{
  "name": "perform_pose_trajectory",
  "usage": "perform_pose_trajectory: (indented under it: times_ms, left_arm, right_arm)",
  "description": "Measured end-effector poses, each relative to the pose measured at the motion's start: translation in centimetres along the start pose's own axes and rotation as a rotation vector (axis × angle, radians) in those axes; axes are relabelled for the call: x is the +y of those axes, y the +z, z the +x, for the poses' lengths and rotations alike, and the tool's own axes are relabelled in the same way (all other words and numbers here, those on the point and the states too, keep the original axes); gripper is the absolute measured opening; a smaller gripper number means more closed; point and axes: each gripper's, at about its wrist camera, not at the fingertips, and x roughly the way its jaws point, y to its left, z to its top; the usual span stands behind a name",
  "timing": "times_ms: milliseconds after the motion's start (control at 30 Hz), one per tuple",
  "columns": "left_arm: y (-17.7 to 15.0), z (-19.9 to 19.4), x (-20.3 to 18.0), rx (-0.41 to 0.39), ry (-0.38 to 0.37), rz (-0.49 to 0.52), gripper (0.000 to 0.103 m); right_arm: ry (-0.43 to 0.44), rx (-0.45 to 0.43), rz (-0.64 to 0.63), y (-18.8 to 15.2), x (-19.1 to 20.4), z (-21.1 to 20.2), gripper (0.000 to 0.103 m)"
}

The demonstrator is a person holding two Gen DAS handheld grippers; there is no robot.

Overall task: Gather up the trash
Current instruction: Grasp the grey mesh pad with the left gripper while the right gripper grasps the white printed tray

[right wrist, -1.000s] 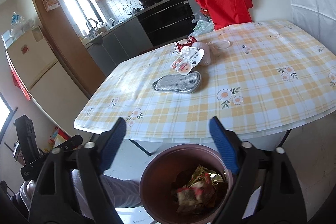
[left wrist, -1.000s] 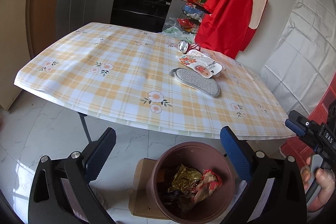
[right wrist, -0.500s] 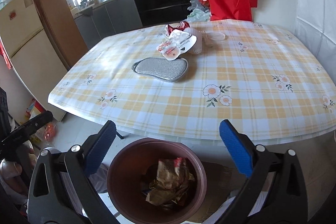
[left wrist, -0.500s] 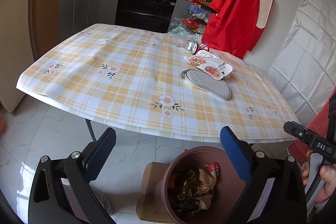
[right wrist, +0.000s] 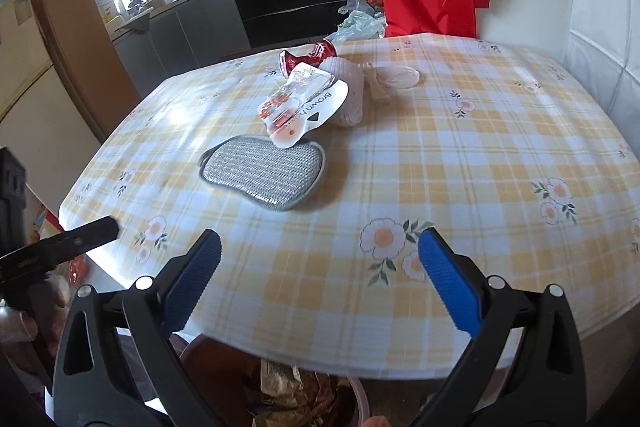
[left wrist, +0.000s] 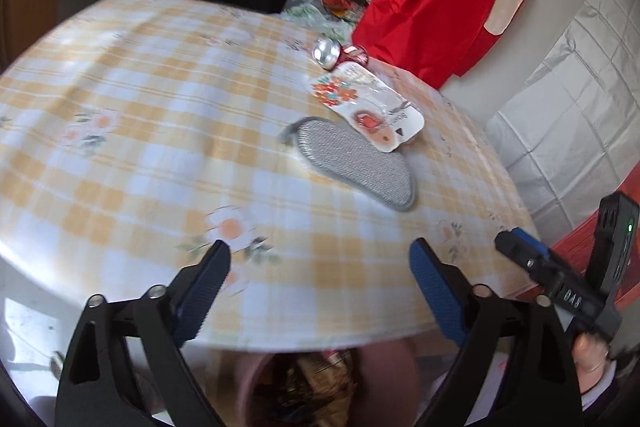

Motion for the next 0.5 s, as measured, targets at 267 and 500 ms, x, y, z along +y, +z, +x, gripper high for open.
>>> perform_pose_trajectory:
  times_ms: [267,500]
  left_arm:
    - [3.0,7.5,-1.1,0.028,-0.027,-0.060,0.075]
    - [4.7,10.5,0.1,0.014,-0.003,-0.104,0.067]
  right_arm:
    - [0.054,0.026,0.033,0.5,-2.2,2.8,0.097]
    - [0.078,0.022,0.038,0.5,-3.5,3.6,0.097]
